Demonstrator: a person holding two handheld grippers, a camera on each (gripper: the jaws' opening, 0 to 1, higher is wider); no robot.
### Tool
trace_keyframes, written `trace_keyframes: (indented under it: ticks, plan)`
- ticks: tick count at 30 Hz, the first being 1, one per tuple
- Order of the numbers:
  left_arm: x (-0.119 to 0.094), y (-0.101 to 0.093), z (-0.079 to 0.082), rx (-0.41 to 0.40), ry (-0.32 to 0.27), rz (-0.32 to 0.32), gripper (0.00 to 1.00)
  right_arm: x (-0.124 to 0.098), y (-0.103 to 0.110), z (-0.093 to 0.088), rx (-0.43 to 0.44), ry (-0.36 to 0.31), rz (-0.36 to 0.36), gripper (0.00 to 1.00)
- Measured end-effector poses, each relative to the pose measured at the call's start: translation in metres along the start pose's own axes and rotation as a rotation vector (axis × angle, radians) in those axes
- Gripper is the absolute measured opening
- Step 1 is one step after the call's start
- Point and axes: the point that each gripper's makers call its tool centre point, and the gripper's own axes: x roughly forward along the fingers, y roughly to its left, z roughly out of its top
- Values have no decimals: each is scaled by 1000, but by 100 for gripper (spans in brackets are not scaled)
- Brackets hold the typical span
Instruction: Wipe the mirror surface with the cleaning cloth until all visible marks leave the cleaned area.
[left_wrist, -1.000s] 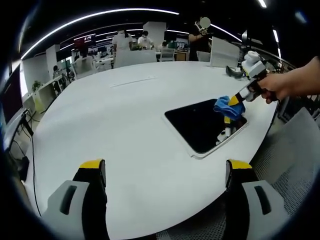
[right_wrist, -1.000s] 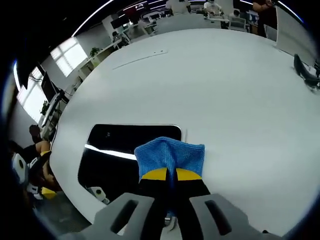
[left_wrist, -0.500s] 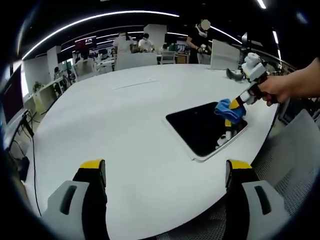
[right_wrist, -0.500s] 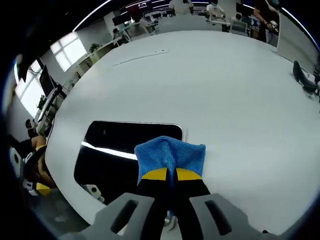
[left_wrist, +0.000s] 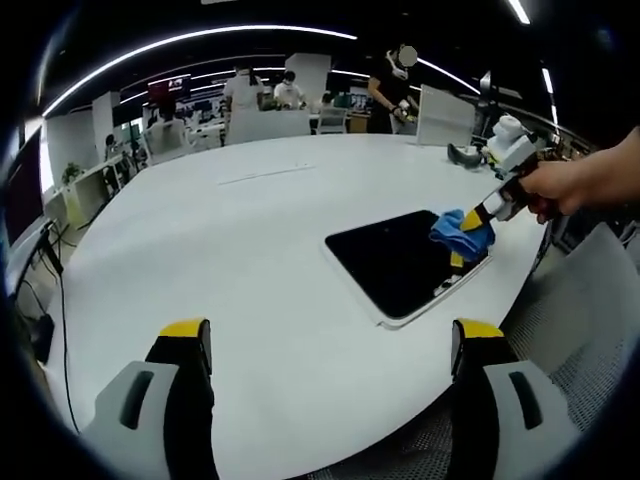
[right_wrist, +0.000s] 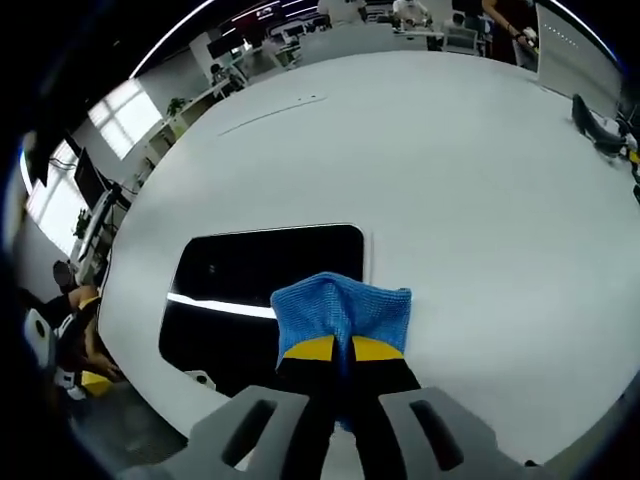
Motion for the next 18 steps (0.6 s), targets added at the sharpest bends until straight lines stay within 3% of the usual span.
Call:
trace_keyframes:
  ticks: [18]
  plan:
    - [0, 0, -3, -13, 12, -7, 99, -16, 7, -29, 50, 22, -11, 0]
